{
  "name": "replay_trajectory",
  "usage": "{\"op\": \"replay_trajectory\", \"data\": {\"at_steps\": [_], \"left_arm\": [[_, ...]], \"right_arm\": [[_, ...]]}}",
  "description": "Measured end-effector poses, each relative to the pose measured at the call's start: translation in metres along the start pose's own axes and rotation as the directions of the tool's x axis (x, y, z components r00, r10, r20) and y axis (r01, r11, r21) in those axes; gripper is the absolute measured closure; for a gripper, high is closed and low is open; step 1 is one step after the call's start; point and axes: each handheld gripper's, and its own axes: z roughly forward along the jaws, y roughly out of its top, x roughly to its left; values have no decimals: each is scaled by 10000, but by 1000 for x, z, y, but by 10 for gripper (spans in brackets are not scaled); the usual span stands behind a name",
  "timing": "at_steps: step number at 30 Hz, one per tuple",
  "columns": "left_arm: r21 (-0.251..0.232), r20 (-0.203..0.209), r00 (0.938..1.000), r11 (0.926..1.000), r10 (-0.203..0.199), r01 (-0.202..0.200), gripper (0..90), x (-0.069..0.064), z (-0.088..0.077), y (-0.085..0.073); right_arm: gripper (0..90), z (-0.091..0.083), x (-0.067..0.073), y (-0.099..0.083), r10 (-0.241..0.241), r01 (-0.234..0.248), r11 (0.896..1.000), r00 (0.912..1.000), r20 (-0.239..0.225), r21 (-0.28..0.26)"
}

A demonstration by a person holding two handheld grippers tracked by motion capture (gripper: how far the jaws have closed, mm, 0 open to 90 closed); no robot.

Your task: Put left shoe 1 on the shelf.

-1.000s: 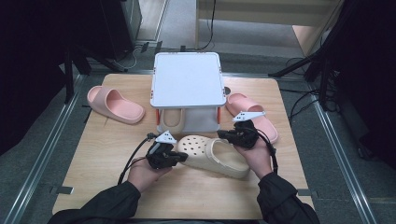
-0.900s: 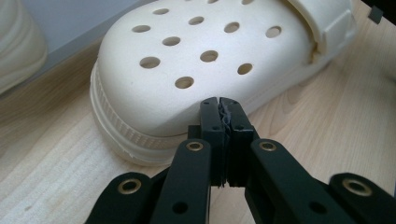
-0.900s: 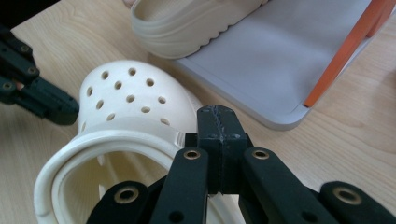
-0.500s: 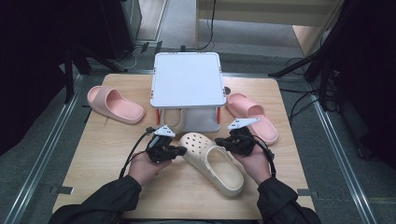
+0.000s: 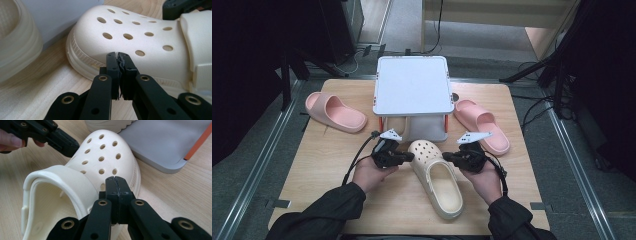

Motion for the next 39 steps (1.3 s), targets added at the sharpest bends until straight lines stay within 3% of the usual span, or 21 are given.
{"op": "replay_trajectory", "data": {"at_steps": [16,21,26,31,35,39], "left_arm": [[-120,48,10000,9999,-38,39,862,7,8,11],[-114,56,9999,9999,-94,95,805,9,6,13],[-229,39,9998,9995,-211,212,717,8,-5,18],[-302,246,9982,9980,-546,554,667,7,-22,22],[-592,240,9995,9980,-207,221,635,1,-44,29],[-678,338,9992,9974,-235,257,628,2,-58,34]], "right_arm": [[900,-3,14,-10,237,-235,9995,9997,64,-211],[891,-5,12,-9,304,-297,9992,9992,259,-259],[773,-22,12,-7,600,-575,9929,9980,204,-1046],[673,-38,18,-8,771,-736,9879,9968,204,-1364],[623,-50,27,-9,625,-551,9843,9973,391,-1678],[598,-55,36,-14,821,-735,9830,9956,447,-1683]]}}
